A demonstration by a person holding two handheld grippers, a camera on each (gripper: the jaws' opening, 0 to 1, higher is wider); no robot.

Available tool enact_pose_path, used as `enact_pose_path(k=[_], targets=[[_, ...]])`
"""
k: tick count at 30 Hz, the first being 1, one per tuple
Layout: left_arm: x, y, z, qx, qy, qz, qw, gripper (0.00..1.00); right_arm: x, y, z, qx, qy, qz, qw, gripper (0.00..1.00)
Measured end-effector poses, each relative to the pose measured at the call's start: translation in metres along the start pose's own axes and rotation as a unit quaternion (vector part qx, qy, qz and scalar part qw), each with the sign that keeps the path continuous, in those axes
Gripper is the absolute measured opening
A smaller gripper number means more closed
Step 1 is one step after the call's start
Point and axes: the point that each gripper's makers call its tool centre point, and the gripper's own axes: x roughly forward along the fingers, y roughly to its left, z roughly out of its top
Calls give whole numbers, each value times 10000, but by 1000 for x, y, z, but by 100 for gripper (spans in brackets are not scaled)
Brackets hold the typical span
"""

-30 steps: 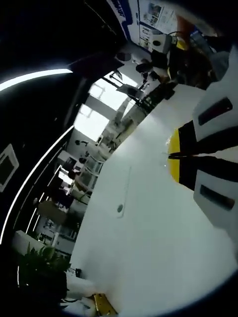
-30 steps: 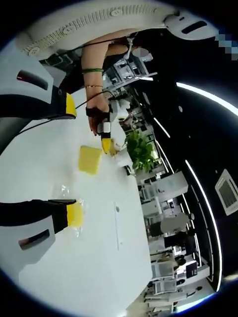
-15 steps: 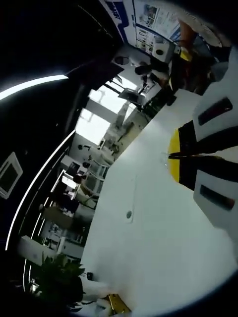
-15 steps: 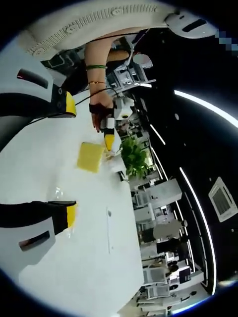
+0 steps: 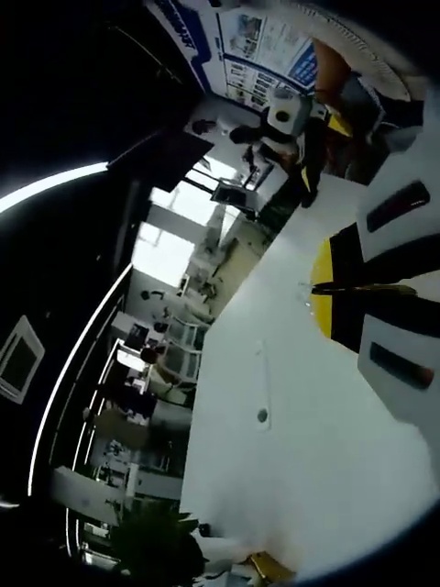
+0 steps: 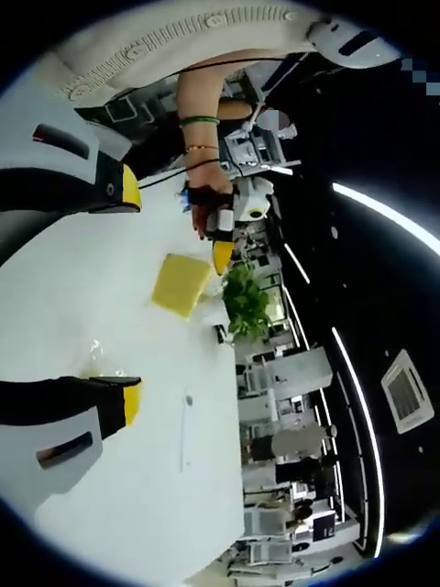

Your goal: Compare the silicone blocks by pressing each to a similar depth, holding the contact briefly, and releasing to observe deformation and rebound differences across the visible hardness samples.

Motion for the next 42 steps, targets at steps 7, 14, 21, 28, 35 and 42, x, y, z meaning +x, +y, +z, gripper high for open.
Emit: enact_pose_path(k=[7,14,21,28,35,42], targets=[[3,-23,14,212,131,-280,9993,0,6,0,10,-157,145,268,9994,72],[6,-41,20,201,161,-588,9979,0,19,-5,30,-492,200,471,9975,73],[12,-52,22,316,282,-765,9962,0,38,-4,39,-756,445,807,9929,77],[17,-58,24,388,385,-878,9946,0,57,-1,39,-912,784,1204,9854,78],[20,-64,23,471,492,-1005,9926,0,74,-3,49,-1235,919,1349,9788,78],[20,-71,23,585,572,-1108,9905,0,85,-2,55,-1395,996,1491,9739,77]])
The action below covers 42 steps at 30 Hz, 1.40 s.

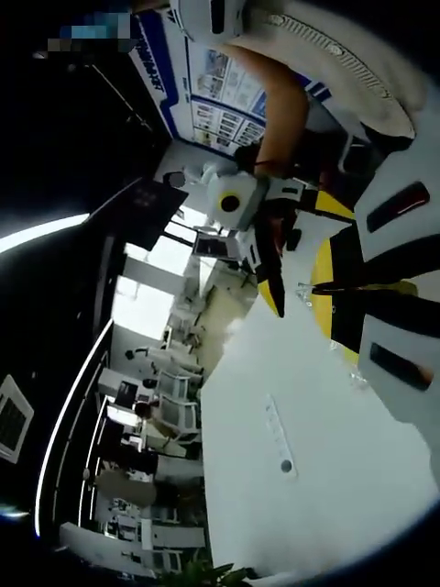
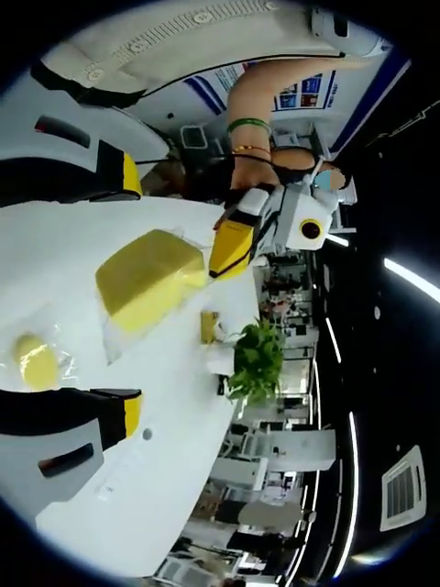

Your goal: Compare the silicone blocks by pressing each to a similar depth, holding the contact briefly, and releasing to observe deformation and rebound differences across the visible hardness samples.

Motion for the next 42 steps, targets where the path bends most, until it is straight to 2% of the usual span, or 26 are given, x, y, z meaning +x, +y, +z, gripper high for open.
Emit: enact_pose_path(k=[4,6,11,21,24,28,31,40,42], targets=[[1,-6,2,57,16,-114,9999,0,6,1,2,-96,133,154,9997,77],[2,-10,3,125,35,-235,9996,0,11,2,-1,-93,334,258,9991,77],[5,-19,4,221,81,-445,9987,0,23,7,-5,-317,590,510,9965,75],[8,-29,4,440,174,-703,9964,0,40,24,-7,-647,667,1011,9905,59],[9,-33,5,524,196,-783,9954,0,43,25,-13,-714,827,1053,9884,57],[11,-39,5,633,258,-934,9933,0,44,27,-15,-728,870,1150,9869,53],[11,-42,3,687,309,-1000,9921,0,44,30,-17,-822,925,1224,9847,45],[11,-43,0,782,415,-1021,9908,0,46,30,-19,-1043,1012,1218,9819,36],[11,-42,-2,837,474,-993,9904,0,46,27,-22,-1275,1103,1119,9793,31]])
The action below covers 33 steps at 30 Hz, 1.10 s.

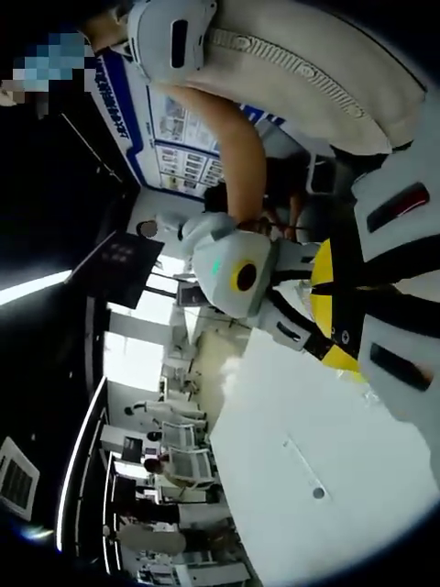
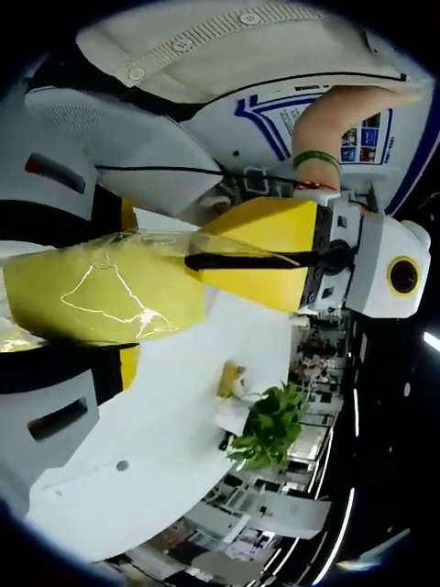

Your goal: Compare the silicone blocks by pressing each to a similar depth, holding the contact briefly, and releasing to observe deformation and rebound differences across the visible hardness samples.

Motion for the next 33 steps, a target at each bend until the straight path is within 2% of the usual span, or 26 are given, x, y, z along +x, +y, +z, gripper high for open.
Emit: enact_pose_path(k=[5,6,7,8,13,16,18,21,27,28,30,31,32,33], targets=[[-2,0,-1,-3,-13,27,10000,0,-1,1,2,-71,-48,-89,9999,25],[-3,0,-1,-3,-22,39,10000,0,-1,2,3,-26,-60,-75,10000,24],[-3,0,-1,-1,-20,42,10000,0,0,7,1,290,-15,-11,9996,23],[-3,0,-2,8,-13,57,10000,0,0,8,1,379,18,14,9993,22],[-6,1,-2,6,-42,109,9999,0,1,5,1,407,131,-197,9989,18],[-7,0,-1,8,-80,109,9999,0,0,9,2,538,184,-119,9983,15],[-7,-1,-2,18,-58,107,9999,0,1,7,1,251,237,-151,9993,13],[-7,-2,-3,30,-56,112,9999,0,1,9,0,311,281,-137,9990,10],[-6,-4,-6,18,-25,104,9999,0,1,8,-2,-14,368,-229,9991,6],[-6,-4,-6,17,-19,104,9999,0,2,11,-3,81,389,-155,9991,6],[-6,-4,-7,21,-12,116,9999,0,2,10,-3,-76,370,-209,9991,5],[-5,-4,-8,22,9,109,9999,0,2,12,-5,126,447,-151,9988,5],[-6,-4,-8,41,7,124,9999,0,2,11,-4,6,415,-209,9989,5],[-6,-4,-8,35,6,122,9999,0,3,12,-4,63,416,-139,9990,5]])
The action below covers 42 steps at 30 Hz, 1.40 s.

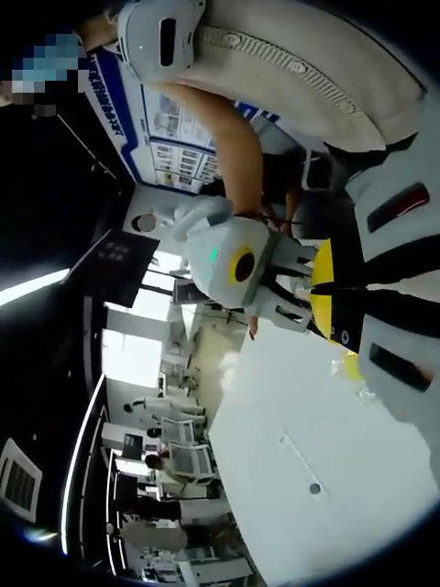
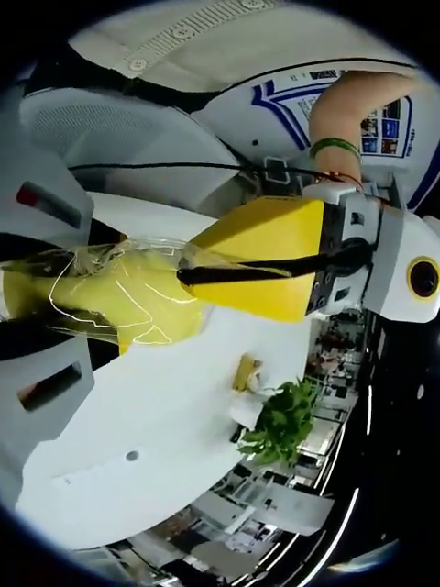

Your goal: Compare the silicone blocks by pressing each to a similar depth, holding the contact briefly, and releasing to observe deformation and rebound differences across the visible hardness samples.

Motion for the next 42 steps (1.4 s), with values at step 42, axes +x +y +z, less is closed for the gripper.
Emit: enact_pose_path(k=[42], targets=[[0,-6,-7,118,136,138,9997,0,4,-4,-2,-255,-144,-107,9995,12]])
